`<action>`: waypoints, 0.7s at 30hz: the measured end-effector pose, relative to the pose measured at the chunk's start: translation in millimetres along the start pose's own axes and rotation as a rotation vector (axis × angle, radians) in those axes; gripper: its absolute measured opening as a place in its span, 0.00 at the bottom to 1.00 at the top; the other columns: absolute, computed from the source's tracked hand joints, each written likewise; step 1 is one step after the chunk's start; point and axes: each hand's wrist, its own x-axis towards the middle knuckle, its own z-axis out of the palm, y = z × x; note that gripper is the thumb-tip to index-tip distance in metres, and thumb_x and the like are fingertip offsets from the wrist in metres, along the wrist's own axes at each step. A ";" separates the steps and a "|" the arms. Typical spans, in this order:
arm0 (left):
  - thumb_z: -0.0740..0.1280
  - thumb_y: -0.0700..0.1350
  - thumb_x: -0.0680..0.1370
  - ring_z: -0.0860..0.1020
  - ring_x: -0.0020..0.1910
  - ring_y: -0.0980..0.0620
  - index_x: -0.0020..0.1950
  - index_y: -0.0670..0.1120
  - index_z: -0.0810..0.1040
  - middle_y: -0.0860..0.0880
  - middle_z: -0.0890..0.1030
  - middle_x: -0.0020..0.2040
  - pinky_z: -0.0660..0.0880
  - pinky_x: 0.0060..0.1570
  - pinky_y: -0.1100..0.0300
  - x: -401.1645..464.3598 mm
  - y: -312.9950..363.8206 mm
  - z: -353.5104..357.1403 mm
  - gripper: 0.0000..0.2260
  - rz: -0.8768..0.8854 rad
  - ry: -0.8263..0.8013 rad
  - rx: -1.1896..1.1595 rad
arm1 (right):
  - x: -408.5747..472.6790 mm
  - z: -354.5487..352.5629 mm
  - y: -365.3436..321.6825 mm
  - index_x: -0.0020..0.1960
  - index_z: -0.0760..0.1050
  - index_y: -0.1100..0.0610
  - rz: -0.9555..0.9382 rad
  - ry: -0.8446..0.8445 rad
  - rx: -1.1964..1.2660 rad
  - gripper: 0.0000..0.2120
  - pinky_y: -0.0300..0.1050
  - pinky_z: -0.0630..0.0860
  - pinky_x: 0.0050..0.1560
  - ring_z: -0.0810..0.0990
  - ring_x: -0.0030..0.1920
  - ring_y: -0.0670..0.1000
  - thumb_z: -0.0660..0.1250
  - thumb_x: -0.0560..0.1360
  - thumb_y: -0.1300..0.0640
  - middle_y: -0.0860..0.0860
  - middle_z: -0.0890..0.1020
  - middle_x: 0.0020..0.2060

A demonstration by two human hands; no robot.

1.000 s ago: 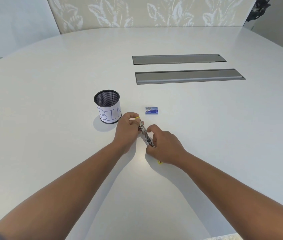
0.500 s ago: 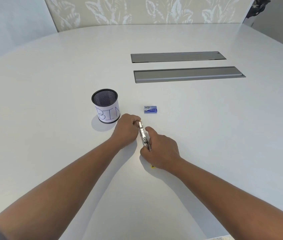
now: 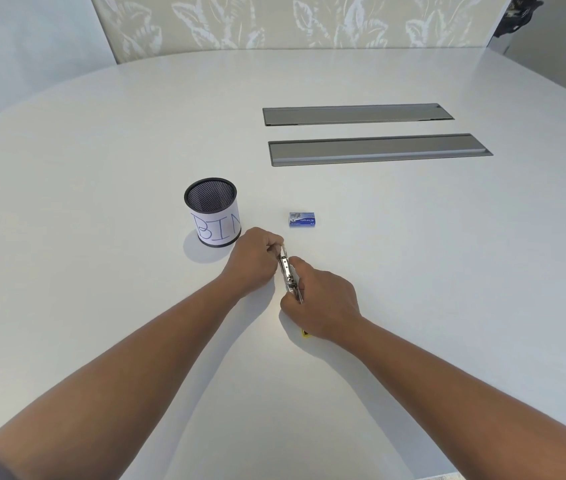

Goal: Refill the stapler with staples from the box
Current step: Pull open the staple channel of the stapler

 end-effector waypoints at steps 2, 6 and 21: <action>0.66 0.37 0.78 0.74 0.41 0.50 0.44 0.45 0.83 0.49 0.78 0.41 0.76 0.49 0.55 -1.2 -0.4 1.0 0.08 0.037 0.021 0.025 | 0.4 -0.5 0.0 0.54 0.66 0.44 0.001 -0.011 -0.003 0.17 0.42 0.64 0.30 0.76 0.30 0.46 0.55 0.67 0.44 0.46 0.77 0.28; 0.66 0.38 0.78 0.78 0.48 0.53 0.52 0.49 0.85 0.52 0.83 0.49 0.74 0.52 0.58 -5.8 -2.3 -0.8 0.10 0.070 0.032 0.078 | 3.1 -2.9 1.5 0.67 0.62 0.41 0.005 -0.076 -0.018 0.26 0.45 0.74 0.37 0.79 0.36 0.50 0.56 0.69 0.42 0.45 0.80 0.32; 0.63 0.46 0.82 0.76 0.49 0.44 0.64 0.54 0.81 0.57 0.82 0.61 0.79 0.44 0.49 -16.7 -18.0 0.4 0.13 0.361 0.098 0.408 | 17.3 -18.9 -0.1 0.72 0.57 0.41 0.024 -0.274 0.010 0.27 0.51 0.76 0.47 0.80 0.48 0.54 0.62 0.76 0.41 0.45 0.82 0.45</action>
